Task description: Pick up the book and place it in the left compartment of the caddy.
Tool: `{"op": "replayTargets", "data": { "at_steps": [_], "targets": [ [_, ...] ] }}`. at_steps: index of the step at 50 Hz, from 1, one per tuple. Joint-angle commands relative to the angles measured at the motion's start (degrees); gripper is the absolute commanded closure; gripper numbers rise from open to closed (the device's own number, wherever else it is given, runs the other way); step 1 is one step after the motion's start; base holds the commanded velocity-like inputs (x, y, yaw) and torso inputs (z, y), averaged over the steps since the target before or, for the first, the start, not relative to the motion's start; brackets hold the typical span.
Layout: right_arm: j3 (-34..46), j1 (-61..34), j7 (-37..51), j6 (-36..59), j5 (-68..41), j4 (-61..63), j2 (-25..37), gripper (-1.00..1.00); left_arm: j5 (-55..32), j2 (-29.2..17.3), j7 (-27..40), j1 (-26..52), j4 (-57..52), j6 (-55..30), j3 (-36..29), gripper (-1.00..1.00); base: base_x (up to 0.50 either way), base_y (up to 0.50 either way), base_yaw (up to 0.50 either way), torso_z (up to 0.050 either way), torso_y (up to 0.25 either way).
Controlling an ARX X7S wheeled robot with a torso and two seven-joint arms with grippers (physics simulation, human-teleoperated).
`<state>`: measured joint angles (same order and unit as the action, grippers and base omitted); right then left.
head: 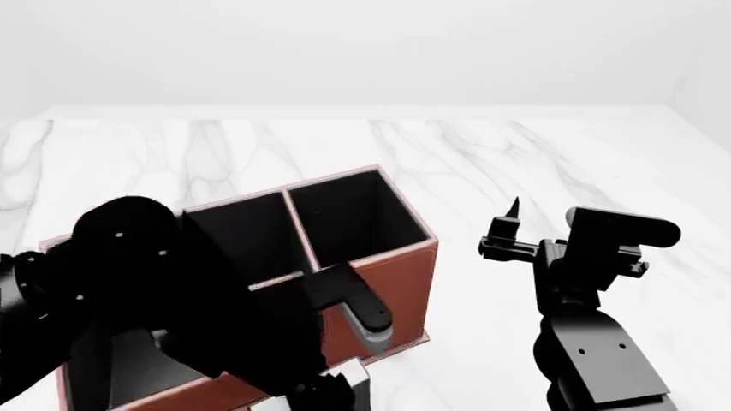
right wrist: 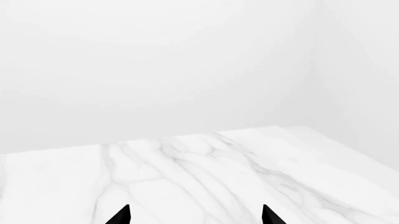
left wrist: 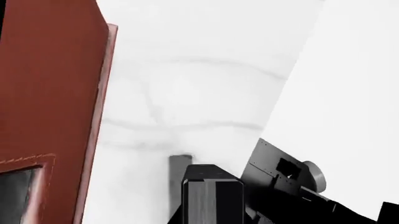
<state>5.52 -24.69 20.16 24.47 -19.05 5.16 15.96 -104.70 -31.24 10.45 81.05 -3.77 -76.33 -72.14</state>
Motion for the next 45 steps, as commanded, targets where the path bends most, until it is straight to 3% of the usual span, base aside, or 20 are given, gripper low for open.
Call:
{"op": "replayTargets", "data": {
  "at_steps": [1, 9, 11, 12, 14, 20, 21, 25, 28, 29, 31, 32, 35, 36, 37, 38, 39, 42, 43, 45],
  "targets": [
    [0.3, -0.1, 0.4, 0.7, -0.3, 1.1, 0.1, -1.00, -26.0, -7.8, 21.0, 15.1, -3.0, -1.2, 0.3, 1.00, 0.00, 0.00, 0.00, 0.000, 0.000],
    [0.4, -0.1, 0.5, 0.5, -0.4, 0.9, 0.2, -1.00, -34.2, -11.4, 24.7, 22.8, -4.3, -0.1, -0.6, 1.00, 0.00, 0.00, 0.00, 0.000, 0.000],
    [0.4, -0.1, 0.6, 0.6, -0.5, 1.2, 0.2, -1.00, -38.1, -12.8, 31.5, 27.0, -4.1, 2.8, -4.6, 1.00, 0.00, 0.00, 0.00, 0.000, 0.000],
    [0.4, -0.1, 0.6, 0.6, -0.5, 1.2, 0.2, -1.00, -38.9, -13.0, 29.6, 27.3, -4.2, 2.1, -3.2, 1.00, 0.00, 0.00, 0.00, 0.000, 0.000],
    [0.4, -0.1, 0.7, 0.5, -0.5, 1.1, 0.2, -1.00, -43.3, -14.1, 35.2, 30.1, -3.4, 5.6, -7.2, 1.00, 0.00, 0.00, 0.00, 0.000, 0.000],
    [0.3, -0.3, 0.7, 0.9, -0.9, 1.4, 0.3, -1.00, -51.0, -15.9, 33.9, 36.3, -2.3, 4.8, -5.7, 1.00, 0.00, 0.00, 0.00, 0.000, 0.002],
    [0.3, -0.4, 0.8, 1.0, -0.9, 1.3, 0.3, -1.00, -54.9, -16.8, 38.9, 39.0, 0.0, 7.5, -9.9, 1.00, 0.00, 0.00, 0.00, 0.000, 0.000],
    [0.4, -0.4, 0.8, 1.0, -1.0, 1.4, 0.3, -1.00, -52.1, -16.9, 38.8, 39.6, 1.8, 5.8, -8.9, 1.00, 0.00, 0.00, 0.00, 0.000, 0.000],
    [0.5, -0.3, 0.7, 0.8, -1.1, 1.2, 0.2, -1.00, -54.5, -18.4, 51.5, 41.6, 5.8, 14.8, -15.8, 1.00, 0.00, 0.00, 0.00, 0.000, 0.000],
    [0.5, -0.3, 0.7, 0.7, -1.2, 1.0, 0.2, -1.00, -46.6, -17.4, 46.4, 40.8, 5.4, 9.9, -11.9, 1.00, 0.00, 0.00, 0.00, 0.000, 0.000],
    [0.5, -0.3, 0.7, 0.7, -1.2, 0.9, 0.2, -1.00, -46.3, -17.3, 46.2, 40.6, 5.6, 9.7, -11.8, 1.00, 0.00, 0.00, 0.00, 0.000, 0.000],
    [0.7, -0.6, 0.7, 0.7, -1.1, 0.5, 0.1, -1.00, -49.8, -17.0, 52.3, 41.8, 9.8, 18.3, -13.1, 1.00, 0.00, 0.00, 0.00, 0.000, 0.000],
    [0.6, -0.6, 0.7, 0.8, -1.3, 0.7, 0.2, -1.00, -52.7, -15.7, 55.0, 44.0, 12.1, 19.3, -13.8, 1.00, 0.00, 0.00, 0.00, 0.000, 0.003],
    [0.5, -0.5, 0.7, 0.7, -1.4, 0.7, 0.2, -1.00, -52.0, -17.2, 62.9, 45.4, 9.6, 26.8, -15.2, 1.00, 0.00, 0.00, 0.00, 0.000, 0.000],
    [0.5, -0.5, 0.7, 0.6, -1.4, 0.6, 0.2, -1.00, -54.9, -18.9, 64.3, 43.7, 7.0, 35.4, -13.9, 1.00, 0.00, 0.00, 0.00, 0.000, 0.000],
    [0.5, -0.5, 0.7, 0.6, -1.4, 0.6, 0.2, -1.00, -54.9, -19.0, 64.4, 43.6, 6.6, 37.2, -13.9, 1.00, 0.00, 0.00, 0.00, 0.000, 0.000],
    [0.6, -0.5, 0.7, 0.5, -1.4, 0.4, 0.2, -1.00, -56.8, -17.1, 64.0, 44.4, 10.7, 29.7, -15.1, 1.00, 0.00, 0.00, 0.00, 0.000, 0.000],
    [0.7, -0.4, 0.7, 0.7, -1.5, 0.8, 0.3, -1.00, -55.4, -17.2, 68.9, 44.9, 11.5, 33.0, -17.0, 1.00, 0.00, 0.00, 0.00, 0.000, 0.000],
    [0.7, -0.5, 0.8, 0.9, -1.6, 0.9, 0.3, -1.00, -53.3, -18.0, 72.5, 45.1, 9.3, 38.7, -17.2, 1.00, 0.00, 0.00, 0.00, 0.000, 0.000],
    [0.9, -0.6, 0.8, 0.9, -1.5, 0.9, 0.3, -1.00, -56.3, -17.7, 72.6, 44.1, 9.4, 40.1, -17.1, 1.00, 0.00, 0.00, 0.00, 0.000, 0.005]
  ]
}}
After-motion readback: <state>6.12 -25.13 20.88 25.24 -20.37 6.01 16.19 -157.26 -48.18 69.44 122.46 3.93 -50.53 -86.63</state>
